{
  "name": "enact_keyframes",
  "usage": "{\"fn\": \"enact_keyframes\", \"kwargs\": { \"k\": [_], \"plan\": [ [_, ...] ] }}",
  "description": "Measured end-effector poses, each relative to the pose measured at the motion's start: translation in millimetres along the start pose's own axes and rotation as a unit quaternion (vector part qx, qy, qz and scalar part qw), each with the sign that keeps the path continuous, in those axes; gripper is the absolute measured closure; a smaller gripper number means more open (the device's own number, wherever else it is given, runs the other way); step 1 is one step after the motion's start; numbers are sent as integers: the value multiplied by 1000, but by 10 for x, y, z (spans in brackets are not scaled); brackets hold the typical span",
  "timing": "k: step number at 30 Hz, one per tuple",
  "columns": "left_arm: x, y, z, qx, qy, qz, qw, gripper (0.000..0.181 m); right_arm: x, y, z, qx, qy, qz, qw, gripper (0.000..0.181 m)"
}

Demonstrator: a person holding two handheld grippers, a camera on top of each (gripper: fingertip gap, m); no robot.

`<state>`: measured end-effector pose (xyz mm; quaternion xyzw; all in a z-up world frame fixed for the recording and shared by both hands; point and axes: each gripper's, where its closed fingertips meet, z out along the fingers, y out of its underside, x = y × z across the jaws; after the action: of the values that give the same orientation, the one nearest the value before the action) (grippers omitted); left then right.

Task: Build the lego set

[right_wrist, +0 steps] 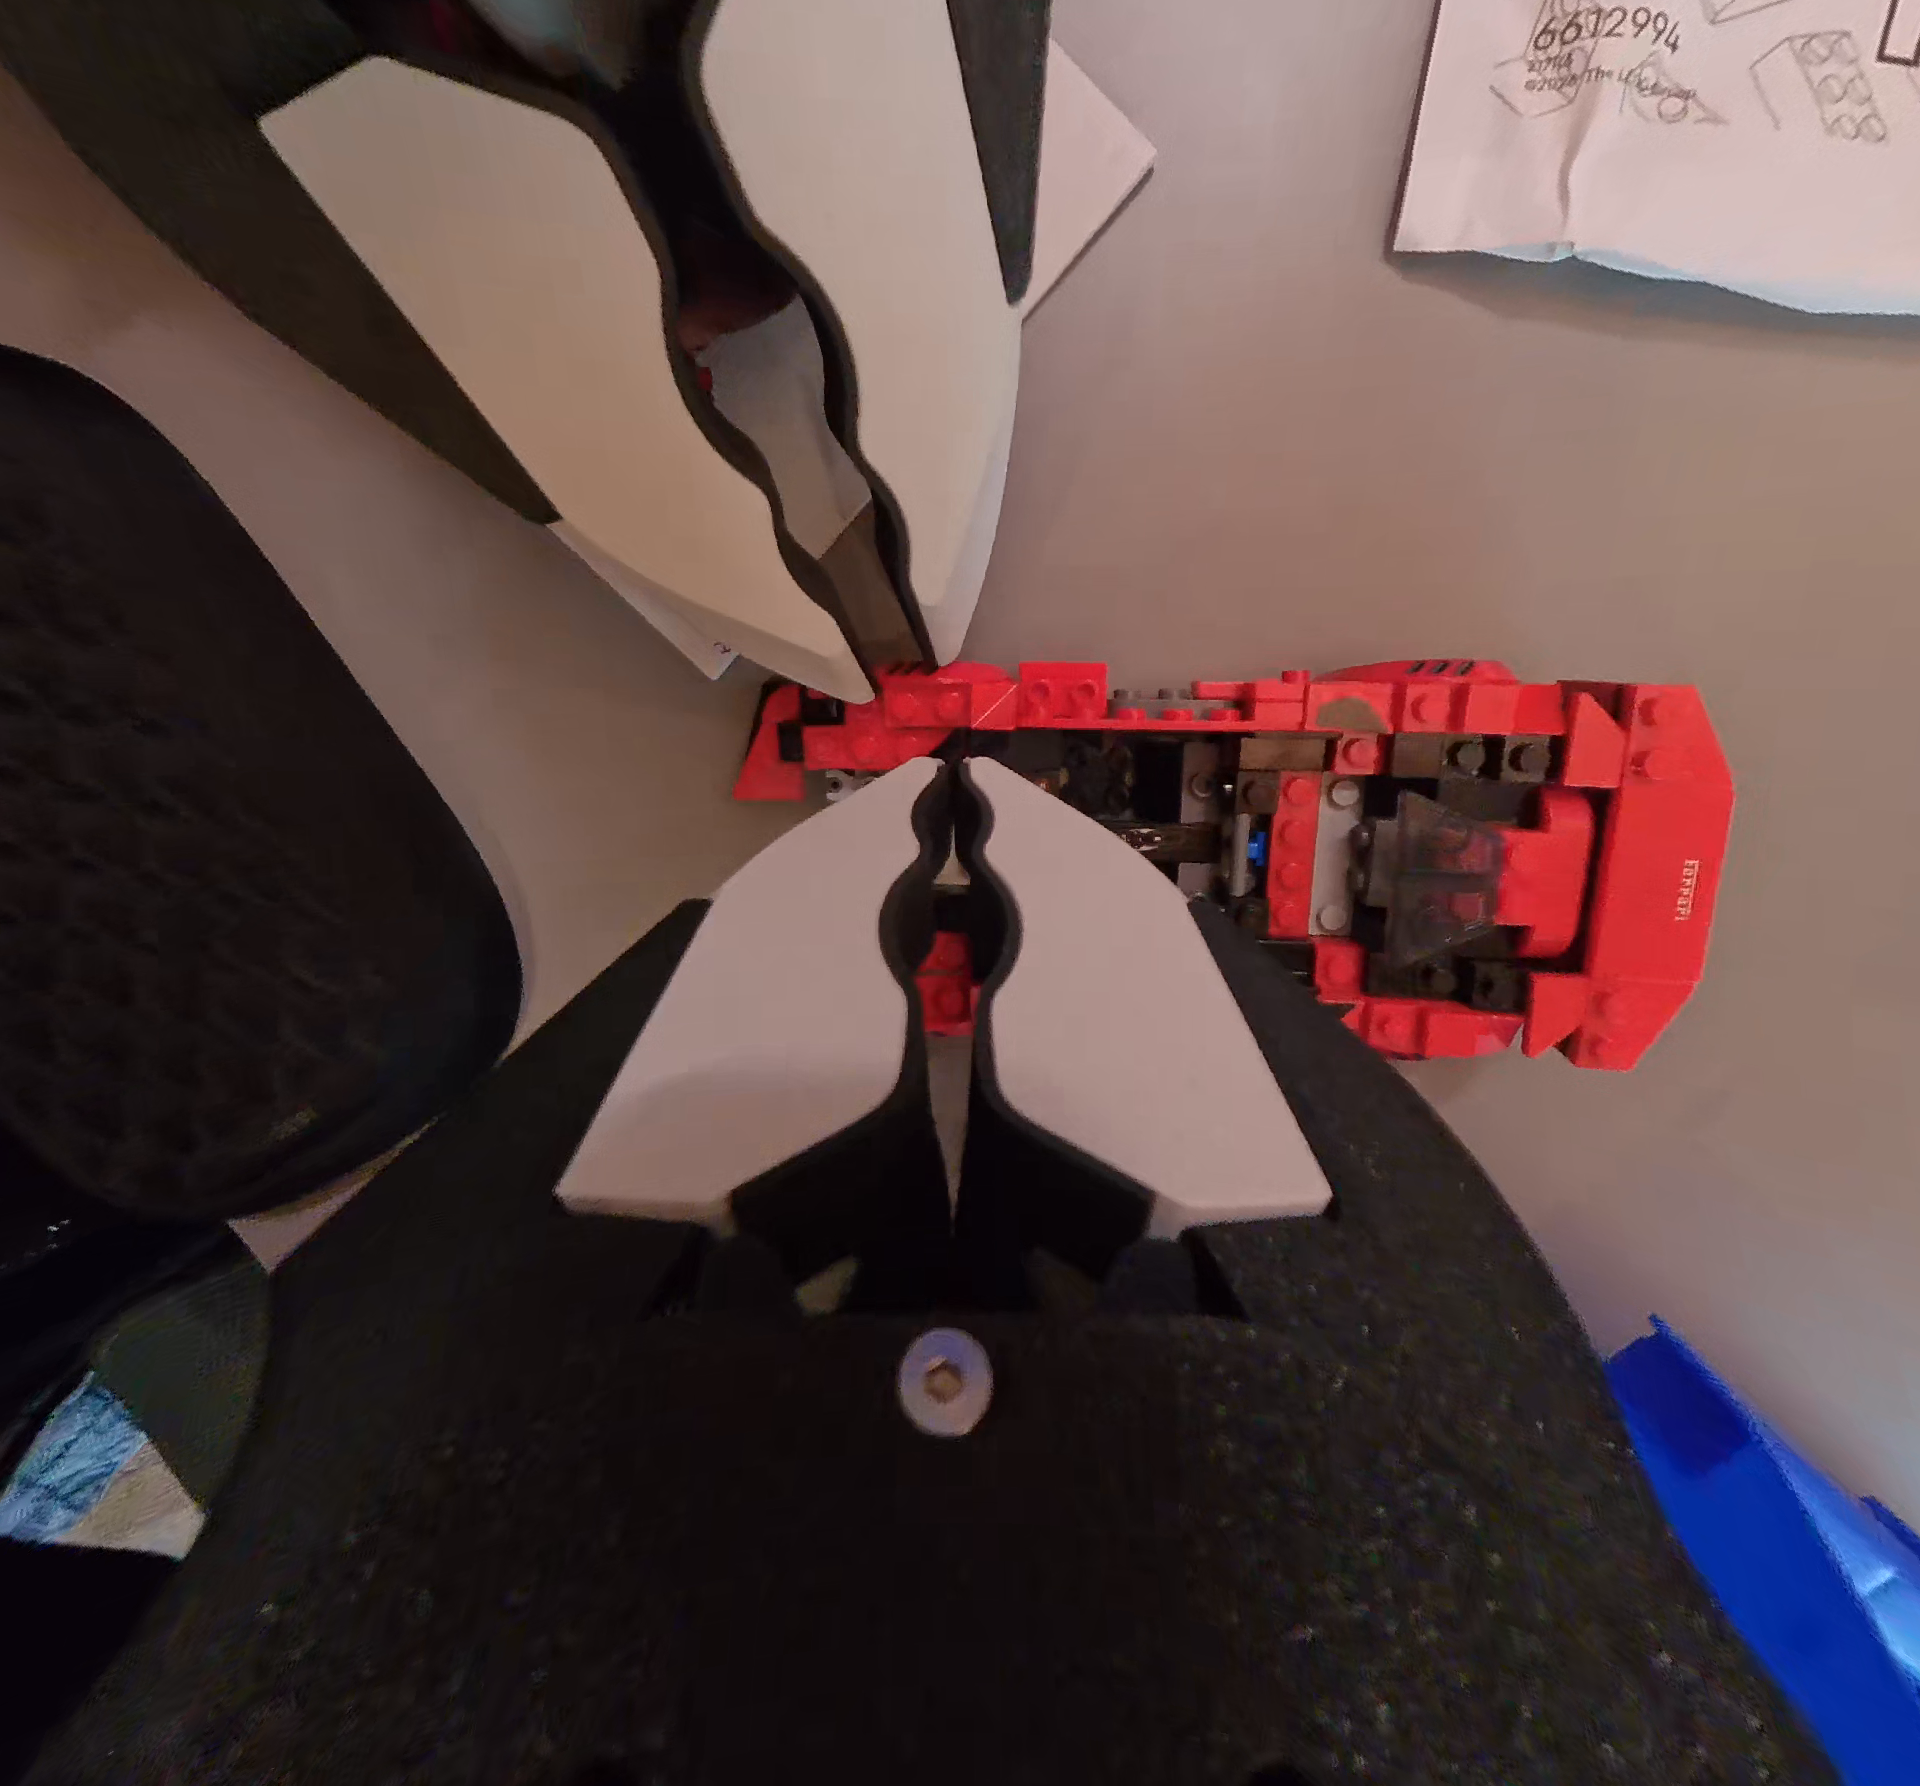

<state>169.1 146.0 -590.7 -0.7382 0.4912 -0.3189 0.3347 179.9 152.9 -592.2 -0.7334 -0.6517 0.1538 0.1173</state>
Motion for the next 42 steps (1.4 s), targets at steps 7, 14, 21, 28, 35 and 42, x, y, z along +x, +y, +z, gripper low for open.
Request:
{"fn": "enact_keyframes", "kwargs": {
  "k": [7,14,21,28,35,42],
  "plan": [
    [13,11,-7,-3,-3,6,1000,176,75,-20,-82,45,7,-24,999,181],
    [-10,-5,-29,0,-8,9,1000,175,97,57,-96,52,4,-20,998,166],
    [-13,-24,8,-5,-8,11,1000,173,103,43,-33,81,-60,57,993,160],
    [-20,-42,18,-5,-11,15,1000,173,140,32,-13,88,-86,87,989,159],
    [-30,-72,18,-4,-15,21,1000,173,154,53,-28,83,-81,84,990,164],
    [-40,-94,1,-1,-21,29,999,173,143,29,-63,75,-82,74,991,163]
  ]
}}
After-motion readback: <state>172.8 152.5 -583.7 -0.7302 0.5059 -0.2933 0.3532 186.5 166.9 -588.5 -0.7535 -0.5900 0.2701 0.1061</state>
